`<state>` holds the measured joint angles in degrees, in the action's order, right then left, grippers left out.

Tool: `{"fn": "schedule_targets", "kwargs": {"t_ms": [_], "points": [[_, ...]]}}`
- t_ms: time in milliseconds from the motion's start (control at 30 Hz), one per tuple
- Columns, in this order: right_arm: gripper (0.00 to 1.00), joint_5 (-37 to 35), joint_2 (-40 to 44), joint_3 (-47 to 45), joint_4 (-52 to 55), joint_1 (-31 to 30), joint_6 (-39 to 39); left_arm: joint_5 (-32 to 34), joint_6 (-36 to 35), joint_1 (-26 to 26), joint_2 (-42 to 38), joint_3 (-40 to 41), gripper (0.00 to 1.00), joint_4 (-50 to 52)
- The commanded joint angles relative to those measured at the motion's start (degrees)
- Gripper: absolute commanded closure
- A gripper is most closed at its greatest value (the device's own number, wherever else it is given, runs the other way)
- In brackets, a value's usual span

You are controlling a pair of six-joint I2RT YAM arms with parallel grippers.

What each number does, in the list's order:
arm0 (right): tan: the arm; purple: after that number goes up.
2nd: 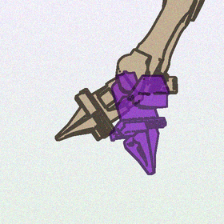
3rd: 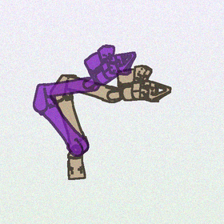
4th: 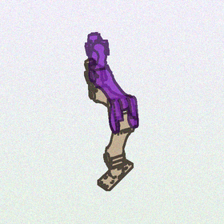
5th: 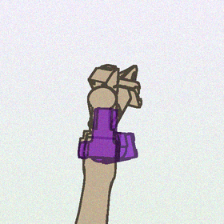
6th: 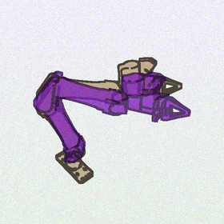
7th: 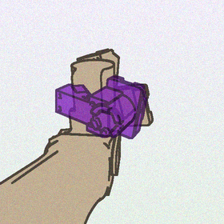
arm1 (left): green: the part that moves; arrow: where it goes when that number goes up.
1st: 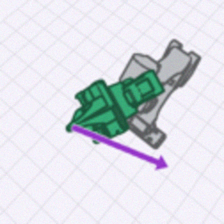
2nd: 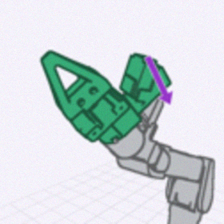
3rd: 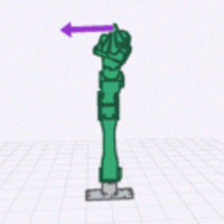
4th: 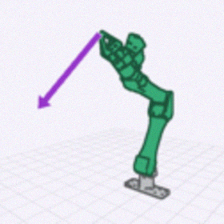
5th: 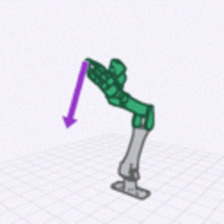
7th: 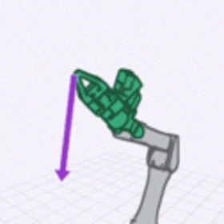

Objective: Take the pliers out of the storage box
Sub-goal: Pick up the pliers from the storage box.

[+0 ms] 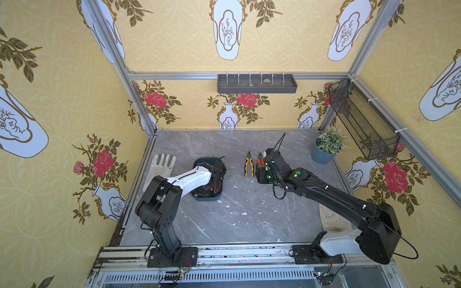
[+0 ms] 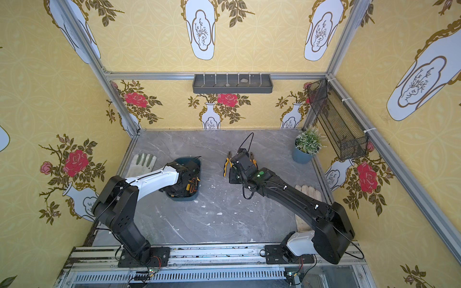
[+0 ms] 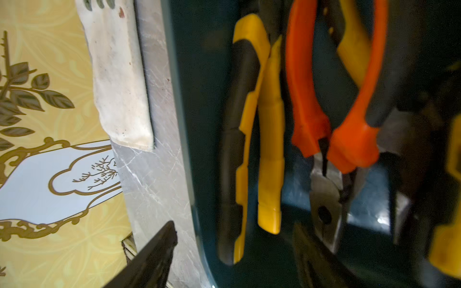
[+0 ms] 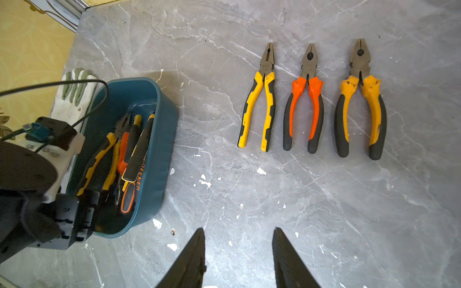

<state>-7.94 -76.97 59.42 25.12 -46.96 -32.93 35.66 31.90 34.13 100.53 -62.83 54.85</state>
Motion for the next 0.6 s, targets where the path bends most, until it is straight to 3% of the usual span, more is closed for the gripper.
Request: {"fn": "schedule_targets", "kwargs": {"t_ms": [0,100,400,567], "points": [[0.55,-0.10,1.24,-1.03,-1.92,0.02,-0.30,5.50,2.17,0.39,1.95,-0.42,0.28,2.23],[0.55,-0.31,1.95,-2.03,-1.87,-0.01,-0.49,7.17,2.60,1.20,2.70,-1.27,0.34,2.67],[0.55,-0.22,1.04,-2.65,-2.31,0.02,-0.92,8.99,2.53,1.73,3.29,-2.84,0.70,3.42],[0.55,-0.32,0.69,-2.26,-2.18,0.10,-0.77,9.26,2.03,1.73,3.66,-2.60,0.71,3.73]]}}
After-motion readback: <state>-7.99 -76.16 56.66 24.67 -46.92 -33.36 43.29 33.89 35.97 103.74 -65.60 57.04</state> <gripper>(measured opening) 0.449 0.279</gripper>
